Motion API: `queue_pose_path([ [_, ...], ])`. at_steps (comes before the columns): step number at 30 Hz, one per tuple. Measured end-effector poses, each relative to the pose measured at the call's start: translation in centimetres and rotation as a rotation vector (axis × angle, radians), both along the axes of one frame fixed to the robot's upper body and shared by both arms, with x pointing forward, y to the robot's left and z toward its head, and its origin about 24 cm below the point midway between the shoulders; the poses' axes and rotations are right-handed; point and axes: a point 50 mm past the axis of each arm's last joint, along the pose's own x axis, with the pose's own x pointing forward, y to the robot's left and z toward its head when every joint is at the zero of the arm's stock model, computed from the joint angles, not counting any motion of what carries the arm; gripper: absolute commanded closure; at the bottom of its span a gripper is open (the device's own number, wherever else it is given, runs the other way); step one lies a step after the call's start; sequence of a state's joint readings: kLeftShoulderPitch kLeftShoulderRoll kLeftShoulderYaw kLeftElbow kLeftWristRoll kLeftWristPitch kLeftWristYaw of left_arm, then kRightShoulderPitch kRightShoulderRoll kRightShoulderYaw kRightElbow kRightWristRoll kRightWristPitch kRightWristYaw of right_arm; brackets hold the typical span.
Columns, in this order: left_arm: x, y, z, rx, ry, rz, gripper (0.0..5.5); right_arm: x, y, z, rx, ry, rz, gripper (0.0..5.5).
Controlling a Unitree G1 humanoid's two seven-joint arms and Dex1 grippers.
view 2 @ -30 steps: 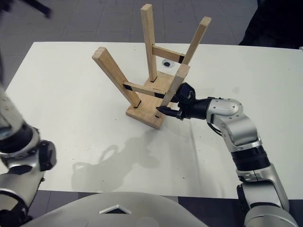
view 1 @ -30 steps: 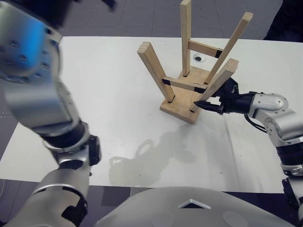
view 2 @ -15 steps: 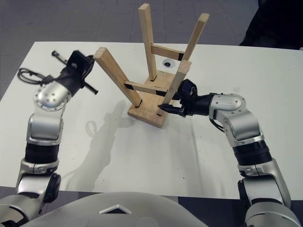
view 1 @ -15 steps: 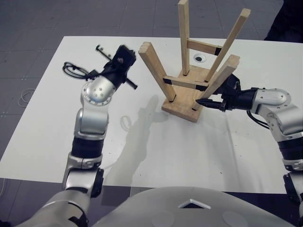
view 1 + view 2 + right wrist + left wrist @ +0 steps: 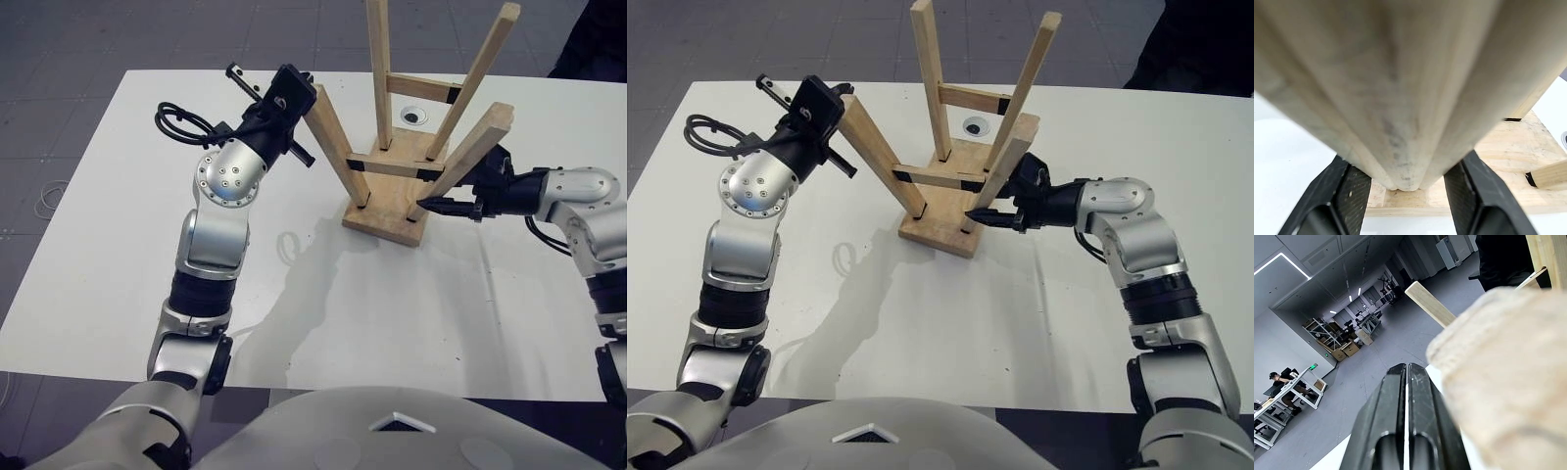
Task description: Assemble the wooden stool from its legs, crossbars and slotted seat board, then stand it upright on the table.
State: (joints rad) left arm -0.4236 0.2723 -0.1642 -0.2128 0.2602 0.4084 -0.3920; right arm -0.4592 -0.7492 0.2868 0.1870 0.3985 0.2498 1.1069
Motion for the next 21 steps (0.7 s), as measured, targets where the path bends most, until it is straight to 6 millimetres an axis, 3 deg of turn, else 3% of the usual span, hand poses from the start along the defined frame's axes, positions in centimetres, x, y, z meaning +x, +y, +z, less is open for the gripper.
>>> queue_pose_path([
  [12,-0.6,0.0,0.0,-0.020,0.019,0.021,5.40,0.6,-0.1,0.3,-0.023,0.004,0.044,3.47],
  [16,-1.1,-0.2,0.6,-0.035,-0.001,0.018,5.40,0.3,0.5,-0.8,0.011,-0.025,0.003,3.47],
  [21,-1.4,0.0,1.3,-0.037,-0.027,0.015,5.40,-1.5,0.9,-2.2,0.042,-0.107,-0.063,3.47],
])
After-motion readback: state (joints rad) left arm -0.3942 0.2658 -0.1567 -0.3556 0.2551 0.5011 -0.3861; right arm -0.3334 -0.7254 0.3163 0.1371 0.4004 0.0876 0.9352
